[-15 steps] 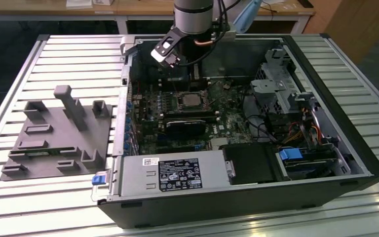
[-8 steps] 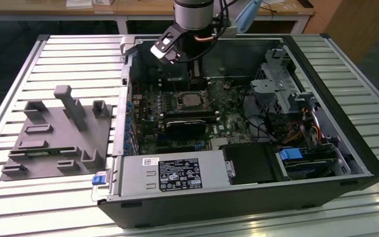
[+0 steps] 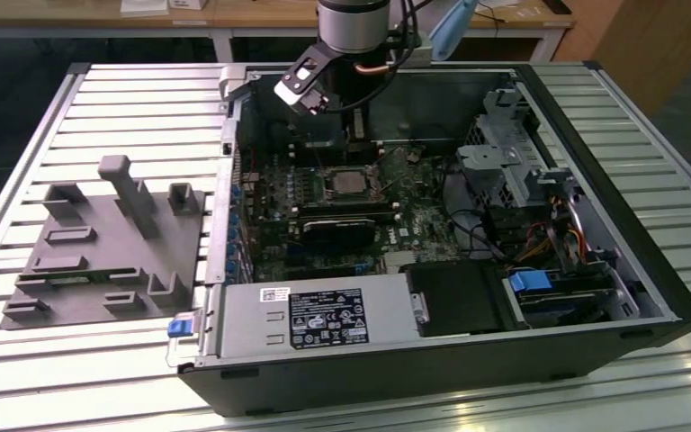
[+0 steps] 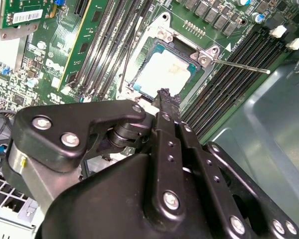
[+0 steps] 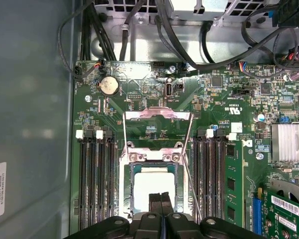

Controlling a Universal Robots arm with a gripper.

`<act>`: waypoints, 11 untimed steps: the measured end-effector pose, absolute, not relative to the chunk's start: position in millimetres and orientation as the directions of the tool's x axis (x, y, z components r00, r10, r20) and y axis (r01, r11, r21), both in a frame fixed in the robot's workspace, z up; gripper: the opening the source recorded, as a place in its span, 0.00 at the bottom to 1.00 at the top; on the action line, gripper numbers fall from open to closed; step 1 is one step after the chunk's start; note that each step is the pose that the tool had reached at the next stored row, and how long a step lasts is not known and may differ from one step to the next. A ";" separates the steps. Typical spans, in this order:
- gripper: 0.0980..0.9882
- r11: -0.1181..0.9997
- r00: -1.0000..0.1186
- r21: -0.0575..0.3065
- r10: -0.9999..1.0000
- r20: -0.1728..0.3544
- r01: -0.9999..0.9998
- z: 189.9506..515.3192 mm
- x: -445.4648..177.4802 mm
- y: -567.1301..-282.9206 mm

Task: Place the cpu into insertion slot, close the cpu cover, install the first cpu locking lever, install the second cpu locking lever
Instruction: 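Close the cpu cover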

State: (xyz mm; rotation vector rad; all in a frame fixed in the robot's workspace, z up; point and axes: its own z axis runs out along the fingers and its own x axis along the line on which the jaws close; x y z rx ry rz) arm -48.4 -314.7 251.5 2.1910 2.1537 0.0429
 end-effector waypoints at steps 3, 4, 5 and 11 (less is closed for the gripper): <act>0.00 -0.016 0.018 0.069 0.999 -0.029 0.998 251.7 -47.7 -314.7; 0.00 -0.016 0.018 0.069 0.999 -0.029 0.998 251.7 -47.0 -314.7; 0.00 -0.016 0.018 0.069 0.999 -0.029 0.998 251.7 -46.1 -314.7; 0.00 -0.016 0.018 0.069 0.999 -0.029 0.998 251.6 -39.1 -314.7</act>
